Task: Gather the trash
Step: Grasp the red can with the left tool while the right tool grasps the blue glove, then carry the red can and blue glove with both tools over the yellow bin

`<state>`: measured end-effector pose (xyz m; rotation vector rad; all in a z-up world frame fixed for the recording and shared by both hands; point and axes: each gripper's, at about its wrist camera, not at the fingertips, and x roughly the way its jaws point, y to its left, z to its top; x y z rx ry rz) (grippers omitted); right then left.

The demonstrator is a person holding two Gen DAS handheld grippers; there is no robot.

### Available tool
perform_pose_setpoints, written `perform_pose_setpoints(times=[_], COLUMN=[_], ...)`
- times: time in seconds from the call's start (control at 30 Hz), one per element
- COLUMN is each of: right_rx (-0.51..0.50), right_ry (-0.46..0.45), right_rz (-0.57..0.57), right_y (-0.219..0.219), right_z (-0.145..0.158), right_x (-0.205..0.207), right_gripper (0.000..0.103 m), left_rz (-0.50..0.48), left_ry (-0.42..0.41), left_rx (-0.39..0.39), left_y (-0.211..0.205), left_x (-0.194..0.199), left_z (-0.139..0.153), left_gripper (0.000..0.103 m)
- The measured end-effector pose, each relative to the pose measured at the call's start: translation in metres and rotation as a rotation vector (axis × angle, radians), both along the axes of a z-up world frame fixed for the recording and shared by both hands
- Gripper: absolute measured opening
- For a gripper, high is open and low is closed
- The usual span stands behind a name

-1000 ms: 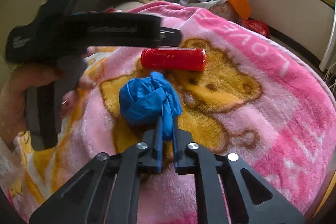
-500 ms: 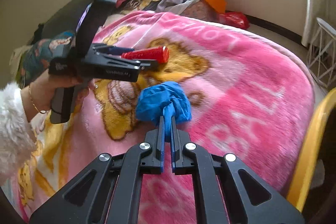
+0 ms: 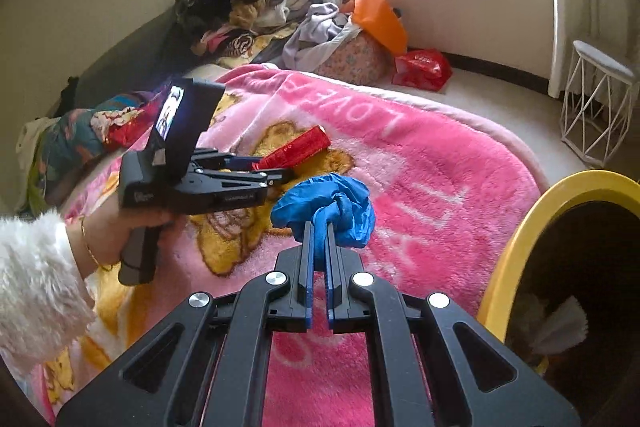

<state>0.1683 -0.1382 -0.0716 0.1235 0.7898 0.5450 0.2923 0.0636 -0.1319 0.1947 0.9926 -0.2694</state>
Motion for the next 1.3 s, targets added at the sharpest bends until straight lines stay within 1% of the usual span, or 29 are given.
perform_pose_setpoints(times=[0.07, 0.33, 0.7, 0.83, 1.3], right_rx=[0.002, -0.005, 0.005, 0.012, 0.037], right_ry=[0.0, -0.015, -0.047, -0.062, -0.097], right_rz=[-0.002, -0.014, -0.038, -0.045, -0.093], right_y=[-0.001, -0.008, -0.025, -0.031, -0.059], right_z=[0.0, 0.006, 0.017, 0.021, 0.036], right_x=[-0.001, -0.01, -0.021, -0.025, -0.042], right_gripper=[0.005, 0.004, 0.004, 0.004, 0.004], left_rz=[0.019, 0.081, 0.165, 0.166, 0.123], left_ry=[-0.004, -0.022, -0.055, -0.076, -0.161], left_rx=[-0.029, -0.065, -0.155, -0.187, -0.223], left_y=[-0.001, -0.01, -0.016, -0.024, -0.059], left_x=[-0.004, -0.022, -0.055, -0.068, -0.101], left_z=[0.0, 0.003, 0.015, 0.023, 0.056], left_gripper=[0.033, 0.03, 0.028, 0.028, 0.026])
